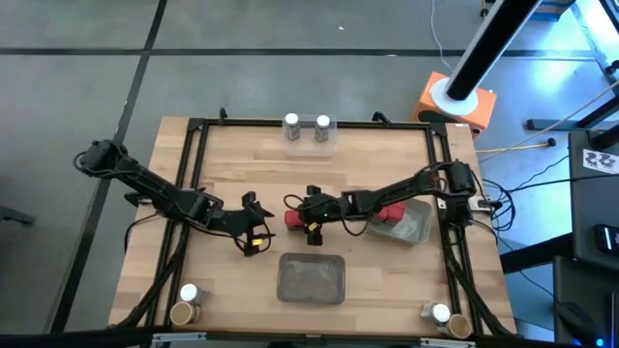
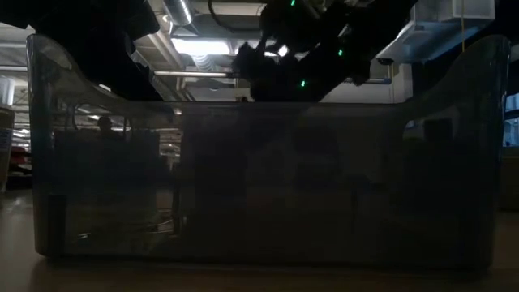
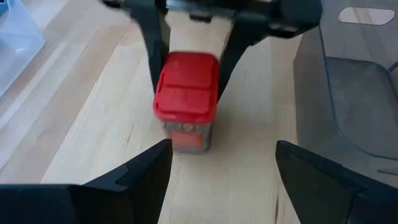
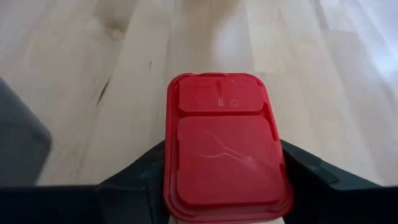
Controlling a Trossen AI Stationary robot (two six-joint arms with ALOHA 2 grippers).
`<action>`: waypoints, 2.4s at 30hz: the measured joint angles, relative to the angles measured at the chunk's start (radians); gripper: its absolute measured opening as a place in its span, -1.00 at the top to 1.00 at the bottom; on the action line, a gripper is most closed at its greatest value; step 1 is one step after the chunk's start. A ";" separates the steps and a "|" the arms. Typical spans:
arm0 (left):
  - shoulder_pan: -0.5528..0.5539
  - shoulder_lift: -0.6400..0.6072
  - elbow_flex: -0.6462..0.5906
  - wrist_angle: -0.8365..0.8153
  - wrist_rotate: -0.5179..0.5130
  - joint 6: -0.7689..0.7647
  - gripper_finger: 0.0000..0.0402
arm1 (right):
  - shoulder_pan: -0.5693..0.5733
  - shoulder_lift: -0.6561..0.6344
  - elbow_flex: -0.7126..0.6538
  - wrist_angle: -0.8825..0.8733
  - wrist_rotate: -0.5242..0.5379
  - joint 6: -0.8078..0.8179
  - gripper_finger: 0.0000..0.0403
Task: Sort spices by type
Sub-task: Put the red seasoning can into the gray bin
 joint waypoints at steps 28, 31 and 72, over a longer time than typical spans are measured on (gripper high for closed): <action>0.005 0.000 0.000 0.030 -0.002 0.011 -0.34 | 0.468 -0.625 0.000 -1.239 0.614 0.914 -0.05; 0.005 0.000 0.000 0.032 -0.002 0.028 -0.34 | 0.516 -0.635 0.000 -1.376 0.585 1.094 -0.05; 0.006 0.000 0.000 0.114 -0.001 0.089 -0.34 | 0.682 -0.634 -0.389 -1.560 0.472 2.100 -0.10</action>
